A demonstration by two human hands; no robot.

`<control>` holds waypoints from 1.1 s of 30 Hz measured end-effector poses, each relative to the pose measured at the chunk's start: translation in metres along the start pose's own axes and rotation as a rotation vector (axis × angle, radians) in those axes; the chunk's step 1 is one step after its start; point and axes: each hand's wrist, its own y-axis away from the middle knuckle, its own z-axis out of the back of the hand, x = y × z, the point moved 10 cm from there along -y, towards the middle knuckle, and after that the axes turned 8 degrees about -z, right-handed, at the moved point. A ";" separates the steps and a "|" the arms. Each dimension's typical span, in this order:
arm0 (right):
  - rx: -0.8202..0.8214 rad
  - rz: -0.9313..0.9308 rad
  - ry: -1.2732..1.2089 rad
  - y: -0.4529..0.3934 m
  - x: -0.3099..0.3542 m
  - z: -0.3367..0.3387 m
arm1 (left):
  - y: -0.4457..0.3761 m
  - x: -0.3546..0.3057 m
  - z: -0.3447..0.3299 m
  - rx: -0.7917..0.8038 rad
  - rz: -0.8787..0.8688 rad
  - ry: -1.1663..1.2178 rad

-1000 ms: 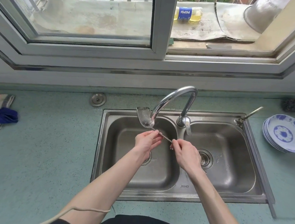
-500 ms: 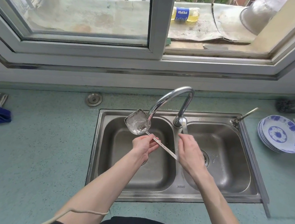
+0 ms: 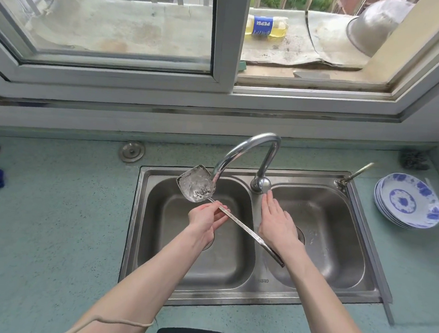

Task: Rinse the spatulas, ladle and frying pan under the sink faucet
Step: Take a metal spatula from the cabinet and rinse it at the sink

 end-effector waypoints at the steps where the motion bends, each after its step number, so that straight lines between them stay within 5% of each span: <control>1: 0.010 0.004 0.001 0.000 0.000 -0.002 | 0.000 0.000 0.000 -0.004 -0.001 0.003; 6: 0.021 0.066 -0.110 -0.004 -0.006 0.003 | 0.002 -0.006 0.003 -0.017 -0.033 0.008; 10: -0.101 0.056 -0.453 0.008 -0.014 0.030 | 0.002 -0.011 0.006 -0.032 -0.082 0.001; 14: 0.100 0.033 -0.912 0.051 0.003 0.019 | 0.004 -0.019 0.014 -0.083 -0.150 -0.031; 22: 0.037 0.161 -0.966 0.085 0.041 -0.010 | 0.018 -0.040 0.037 -0.130 -0.262 -0.140; 28: 0.310 0.062 -1.273 0.098 0.052 -0.037 | 0.020 -0.041 0.058 -0.138 -0.323 -0.282; 33: 0.399 0.026 -1.296 0.106 0.058 -0.053 | 0.027 -0.042 0.067 -0.162 -0.353 -0.318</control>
